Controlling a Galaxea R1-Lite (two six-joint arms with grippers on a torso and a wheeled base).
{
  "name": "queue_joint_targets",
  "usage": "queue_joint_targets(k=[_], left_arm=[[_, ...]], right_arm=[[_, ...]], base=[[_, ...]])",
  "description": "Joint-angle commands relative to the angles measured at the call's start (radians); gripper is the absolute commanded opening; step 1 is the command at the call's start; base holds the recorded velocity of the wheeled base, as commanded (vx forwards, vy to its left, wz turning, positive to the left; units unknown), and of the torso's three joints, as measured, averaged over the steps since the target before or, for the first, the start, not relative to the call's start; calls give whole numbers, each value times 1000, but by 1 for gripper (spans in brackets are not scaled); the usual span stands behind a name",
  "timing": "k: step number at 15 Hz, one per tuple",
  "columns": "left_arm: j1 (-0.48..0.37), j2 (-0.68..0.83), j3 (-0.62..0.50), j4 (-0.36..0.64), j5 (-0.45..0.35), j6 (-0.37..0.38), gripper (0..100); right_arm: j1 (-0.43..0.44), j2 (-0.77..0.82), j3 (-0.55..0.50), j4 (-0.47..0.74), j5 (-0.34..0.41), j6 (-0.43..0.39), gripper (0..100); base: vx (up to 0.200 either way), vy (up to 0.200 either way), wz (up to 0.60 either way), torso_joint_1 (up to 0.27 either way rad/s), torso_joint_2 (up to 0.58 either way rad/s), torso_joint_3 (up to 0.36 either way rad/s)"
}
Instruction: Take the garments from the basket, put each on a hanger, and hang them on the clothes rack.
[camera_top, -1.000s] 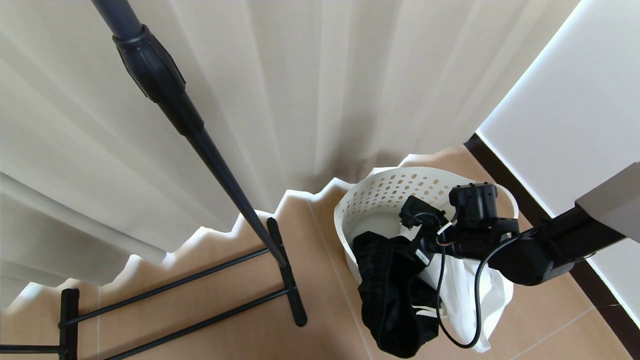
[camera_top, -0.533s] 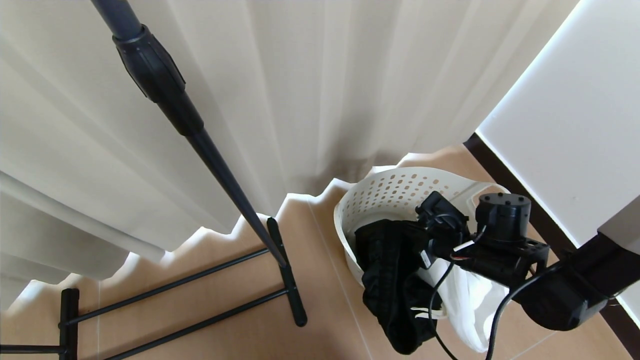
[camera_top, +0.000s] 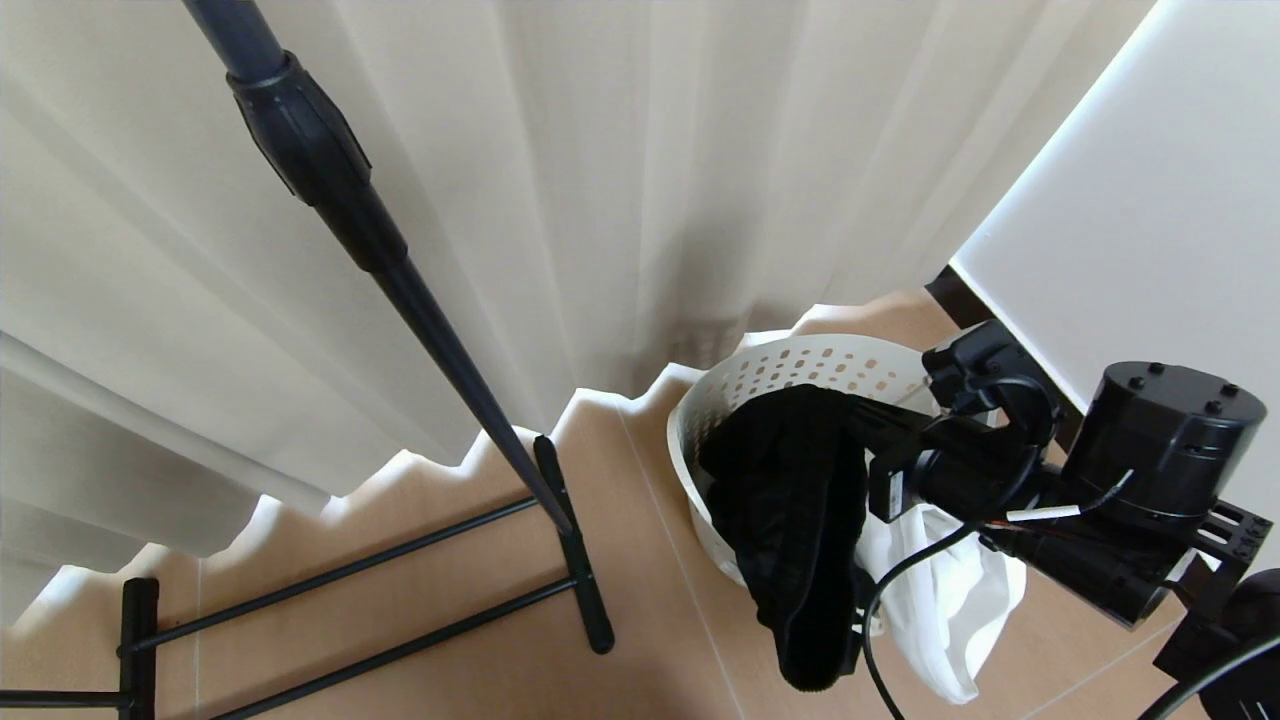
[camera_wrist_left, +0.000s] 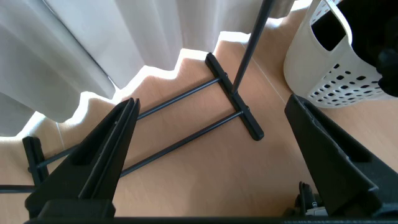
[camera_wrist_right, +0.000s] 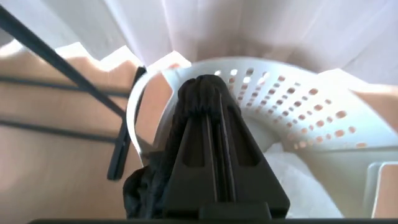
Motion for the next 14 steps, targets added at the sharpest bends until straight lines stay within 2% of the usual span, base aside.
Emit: queue_joint_targets(k=[1, 5, 11, 14], left_arm=[[0, 0, 0, 0, 1, 1, 100], [0, 0, 0, 0, 1, -1, 100], [0, 0, 0, 0, 1, -1, 100], [0, 0, 0, 0, 1, -1, 100]], right_arm=[[6, -56, 2, -7, -2, 1, 0], [6, -56, 8, -69, -19, -4, 0], [0, -13, 47, -130, -19, -108, 0], [-11, 11, 43, -164, -22, -111, 0]], base=[[0, 0, 0, 2, 2, 110], [0, 0, 0, 1, 4, 172], [0, 0, 0, 1, 2, 199], [0, 0, 0, -10, -98, 79]])
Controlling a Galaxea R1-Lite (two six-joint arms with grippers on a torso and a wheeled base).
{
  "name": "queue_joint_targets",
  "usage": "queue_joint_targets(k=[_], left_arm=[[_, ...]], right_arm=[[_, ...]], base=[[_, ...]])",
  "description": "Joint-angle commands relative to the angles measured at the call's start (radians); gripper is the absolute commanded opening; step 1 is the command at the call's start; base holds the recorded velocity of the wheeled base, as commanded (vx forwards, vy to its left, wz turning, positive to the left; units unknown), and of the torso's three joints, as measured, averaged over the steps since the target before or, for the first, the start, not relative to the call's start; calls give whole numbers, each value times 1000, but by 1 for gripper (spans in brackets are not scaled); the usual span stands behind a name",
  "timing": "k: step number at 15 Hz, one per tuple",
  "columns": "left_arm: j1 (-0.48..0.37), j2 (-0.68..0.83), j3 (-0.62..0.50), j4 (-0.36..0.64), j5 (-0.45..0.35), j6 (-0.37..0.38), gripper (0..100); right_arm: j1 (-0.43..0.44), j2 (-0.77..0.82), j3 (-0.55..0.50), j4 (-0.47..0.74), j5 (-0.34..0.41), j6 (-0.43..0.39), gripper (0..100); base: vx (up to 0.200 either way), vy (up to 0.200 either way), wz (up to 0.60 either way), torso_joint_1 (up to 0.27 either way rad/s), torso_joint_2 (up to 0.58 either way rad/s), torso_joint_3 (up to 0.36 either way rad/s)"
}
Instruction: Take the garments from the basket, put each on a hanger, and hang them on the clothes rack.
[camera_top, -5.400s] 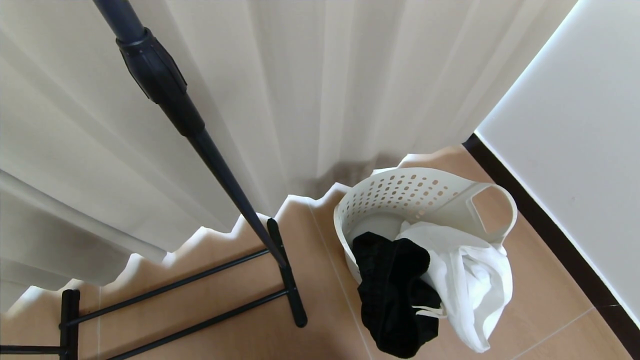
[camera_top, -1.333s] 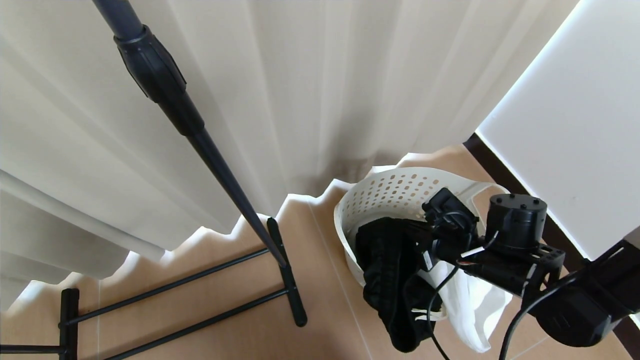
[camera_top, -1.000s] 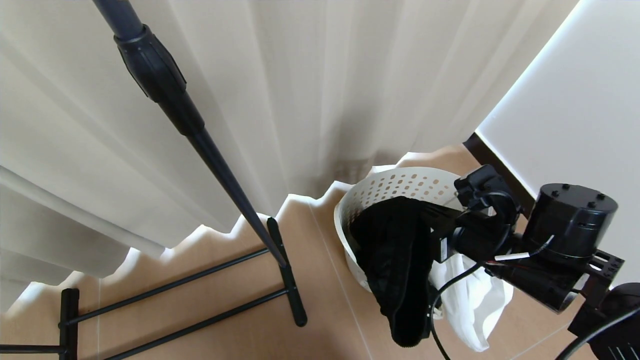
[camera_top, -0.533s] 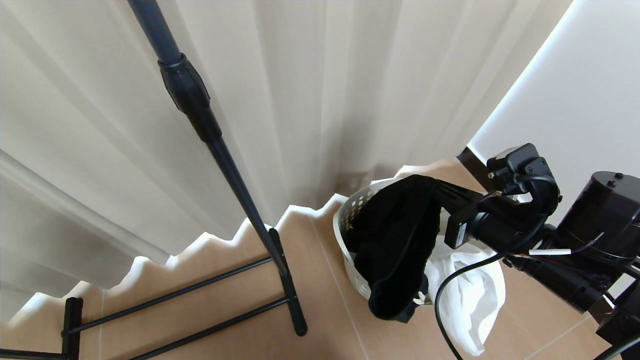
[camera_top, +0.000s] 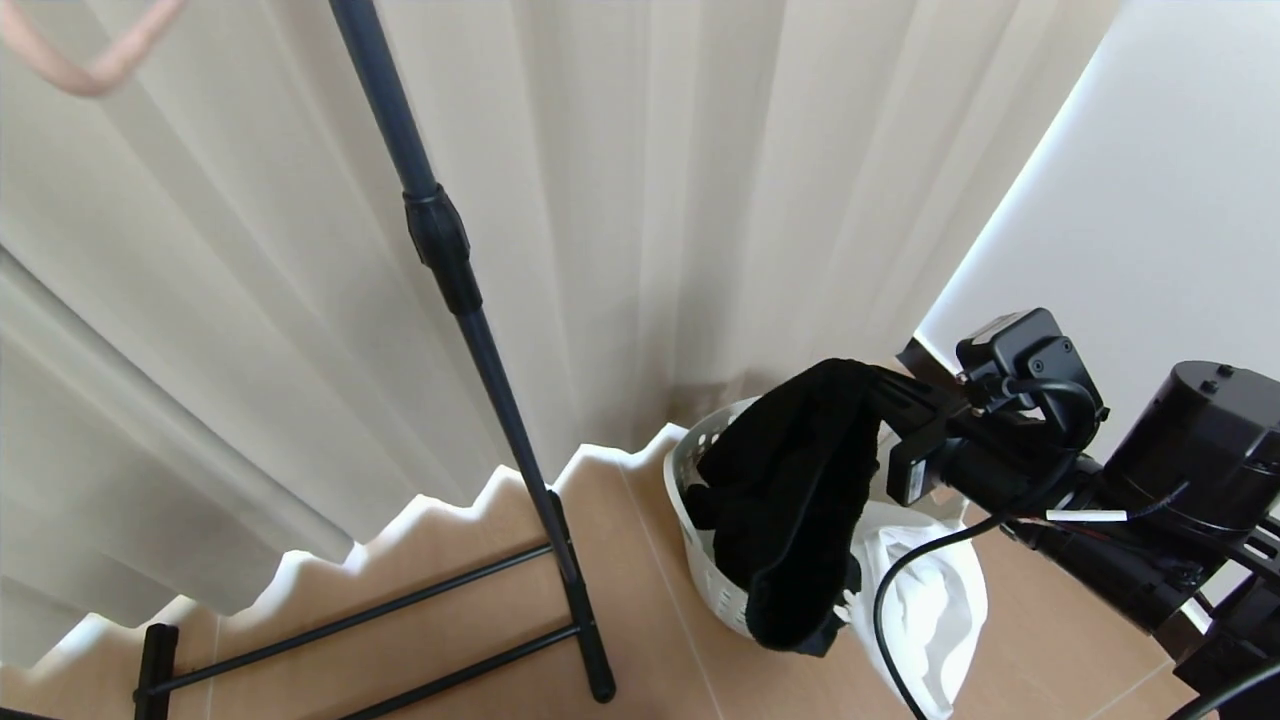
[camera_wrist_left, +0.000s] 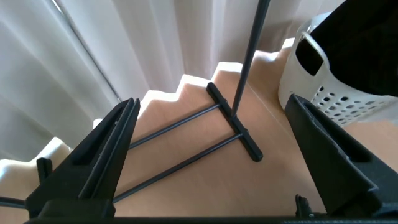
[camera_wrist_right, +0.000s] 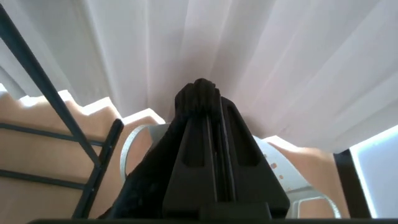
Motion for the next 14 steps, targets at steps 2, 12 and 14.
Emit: queue_joint_targets(k=[2, 12, 14], left_arm=[[0, 0, 0, 0, 0, 0, 100], [0, 0, 0, 0, 0, 0, 100], [0, 0, 0, 0, 0, 0, 100]], right_arm=[[-4, 18, -1, -21, 1, 0, 0], [-12, 10, 1, -38, 1, 0, 0], [-12, 15, 4, -38, 0, 0, 0]], base=[[0, 0, 0, -2, -349, -149], [0, 0, 0, 65, -452, -184], [0, 0, 0, 132, -493, -166]])
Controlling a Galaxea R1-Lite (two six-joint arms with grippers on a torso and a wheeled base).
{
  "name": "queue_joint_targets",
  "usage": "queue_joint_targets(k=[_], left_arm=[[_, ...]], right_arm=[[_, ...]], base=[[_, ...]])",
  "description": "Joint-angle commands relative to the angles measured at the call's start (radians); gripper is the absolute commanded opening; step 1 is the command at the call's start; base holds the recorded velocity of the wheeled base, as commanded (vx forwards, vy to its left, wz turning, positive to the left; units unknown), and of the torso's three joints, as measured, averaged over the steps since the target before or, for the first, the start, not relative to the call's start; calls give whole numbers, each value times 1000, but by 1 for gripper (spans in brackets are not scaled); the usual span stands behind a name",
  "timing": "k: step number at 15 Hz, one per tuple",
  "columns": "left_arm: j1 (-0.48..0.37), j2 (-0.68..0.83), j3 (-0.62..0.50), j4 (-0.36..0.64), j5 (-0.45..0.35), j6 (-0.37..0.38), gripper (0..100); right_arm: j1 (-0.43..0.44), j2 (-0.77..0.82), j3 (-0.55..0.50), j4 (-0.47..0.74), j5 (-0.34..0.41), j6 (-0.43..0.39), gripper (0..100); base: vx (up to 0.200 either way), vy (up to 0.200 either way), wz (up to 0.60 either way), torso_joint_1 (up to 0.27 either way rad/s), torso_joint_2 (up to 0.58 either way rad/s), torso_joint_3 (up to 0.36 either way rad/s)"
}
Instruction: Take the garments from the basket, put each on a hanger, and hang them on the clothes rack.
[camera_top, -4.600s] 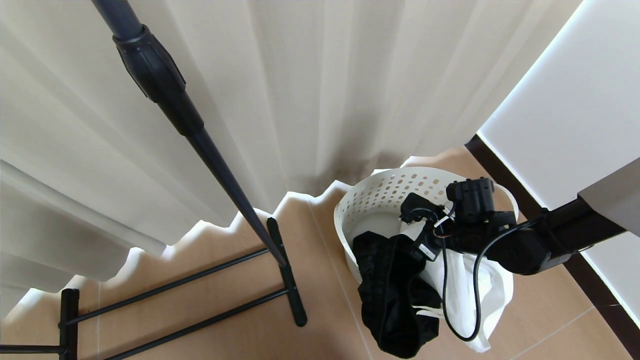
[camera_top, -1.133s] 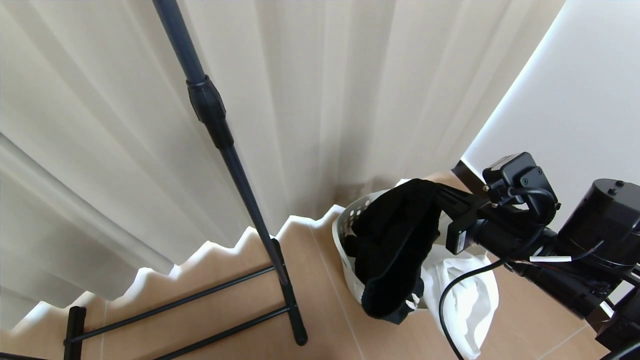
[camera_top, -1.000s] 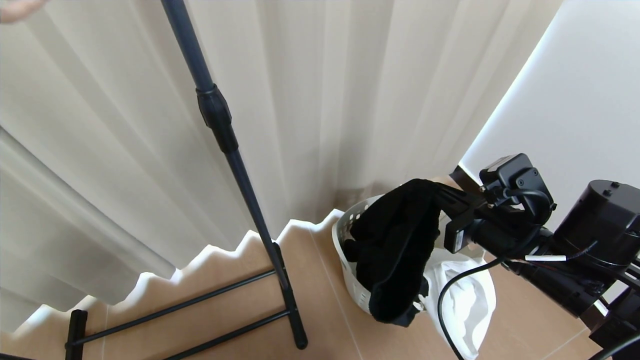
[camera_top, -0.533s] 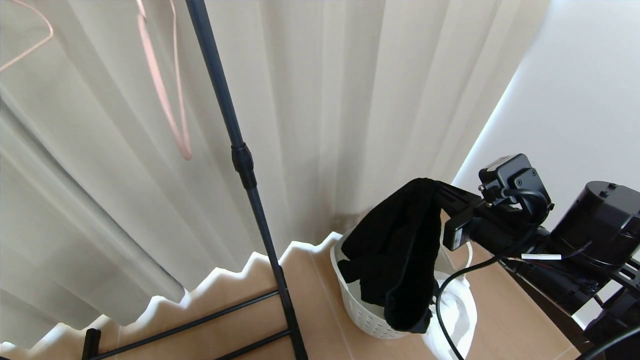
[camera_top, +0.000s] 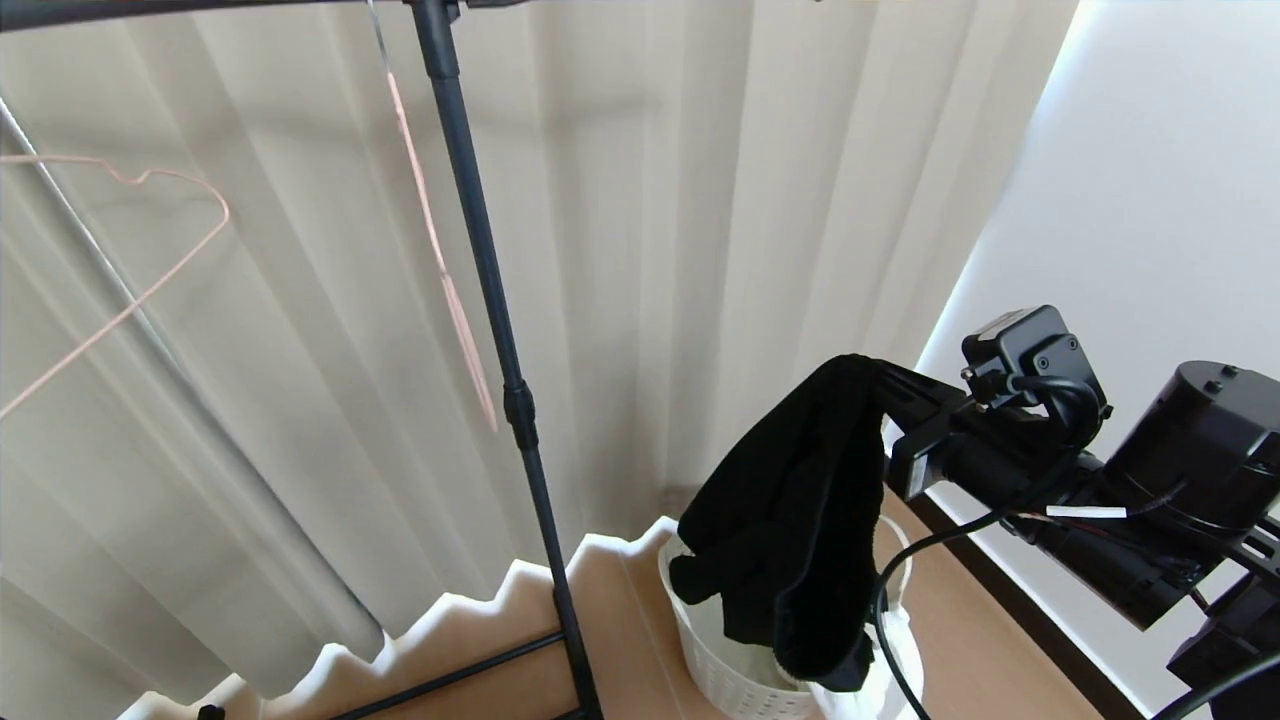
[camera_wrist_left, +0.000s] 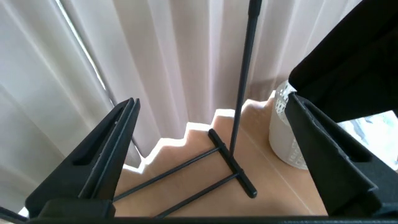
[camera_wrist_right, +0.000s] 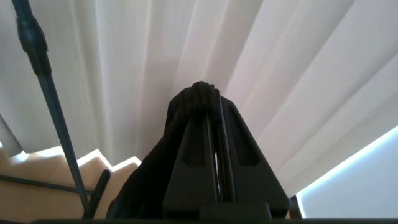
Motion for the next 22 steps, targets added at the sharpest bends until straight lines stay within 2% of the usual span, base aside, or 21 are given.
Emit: queue_joint_targets(k=[1, 5, 14, 22], left_arm=[[0, 0, 0, 0, 0, -1, 100], [0, 0, 0, 0, 0, 1, 100], [0, 0, 0, 0, 0, 1, 100], [0, 0, 0, 0, 0, 1, 100]], right_arm=[[0, 2, 0, 0, 1, -1, 0], [0, 5, 1, 0, 1, -1, 0], [0, 3, 5, 0, 0, -1, 0], [-1, 6, 6, 0, 1, -1, 0]], base=[[0, 0, 0, 139, -491, -149], [0, 0, 0, 172, -511, -198], [0, 0, 0, 218, -569, -346], [0, 0, 0, 172, -406, -234]])
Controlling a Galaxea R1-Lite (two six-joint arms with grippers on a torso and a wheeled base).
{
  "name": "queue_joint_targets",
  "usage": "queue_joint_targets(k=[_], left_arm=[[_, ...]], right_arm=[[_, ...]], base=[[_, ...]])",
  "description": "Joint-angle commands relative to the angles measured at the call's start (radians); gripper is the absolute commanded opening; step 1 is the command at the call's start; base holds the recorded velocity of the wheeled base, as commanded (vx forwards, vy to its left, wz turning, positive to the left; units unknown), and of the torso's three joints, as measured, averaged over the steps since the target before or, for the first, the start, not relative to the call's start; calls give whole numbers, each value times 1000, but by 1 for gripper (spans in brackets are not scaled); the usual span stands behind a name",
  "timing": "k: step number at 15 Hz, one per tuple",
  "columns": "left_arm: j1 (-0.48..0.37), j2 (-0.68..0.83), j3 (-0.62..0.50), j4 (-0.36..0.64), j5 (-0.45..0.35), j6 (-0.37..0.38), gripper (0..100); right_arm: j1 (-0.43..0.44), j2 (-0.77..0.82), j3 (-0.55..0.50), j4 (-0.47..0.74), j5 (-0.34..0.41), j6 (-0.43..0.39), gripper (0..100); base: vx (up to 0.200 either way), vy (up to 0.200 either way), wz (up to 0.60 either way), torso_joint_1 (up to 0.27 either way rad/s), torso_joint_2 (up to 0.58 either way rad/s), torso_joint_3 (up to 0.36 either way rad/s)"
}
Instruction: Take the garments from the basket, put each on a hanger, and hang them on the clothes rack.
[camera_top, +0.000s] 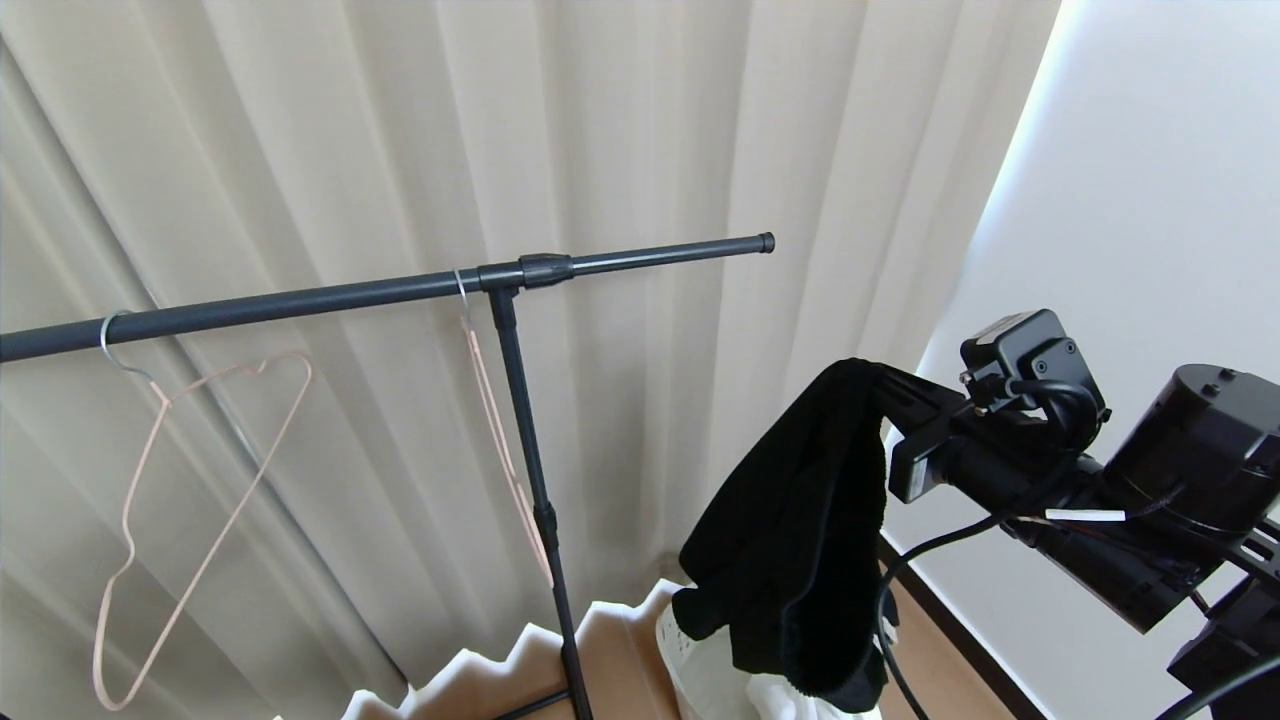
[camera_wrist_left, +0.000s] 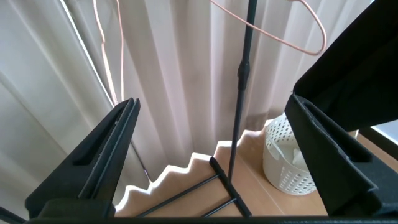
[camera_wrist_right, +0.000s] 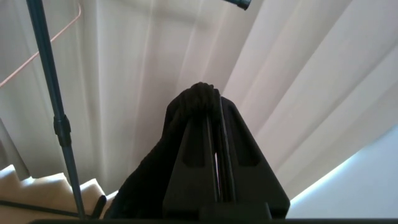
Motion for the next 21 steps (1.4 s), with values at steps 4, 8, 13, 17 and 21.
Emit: queue_joint_targets(k=[4, 8, 13, 17, 21], left_arm=[[0, 0, 0, 0, 1, 0, 100], [0, 0, 0, 0, 3, -2, 100], [0, 0, 2, 0, -2, 8, 100], [0, 0, 0, 0, -2, 8, 100], [2, 0, 2, 0, -2, 6, 100]], right_arm=[[1, 4, 0, -1, 0, -1, 0], [1, 3, 0, -2, -2, -1, 0], [1, 66, 3, -120, -3, -1, 0], [1, 118, 14, -234, -3, -7, 0], [-4, 110, 21, -228, -3, -20, 0]], base=[[0, 0, 0, 159, -355, -204], [0, 0, 0, 159, -350, -200], [0, 0, 0, 36, -83, -42], [-200, 0, 0, 13, 1, -4], [-200, 0, 0, -10, 1, 2]])
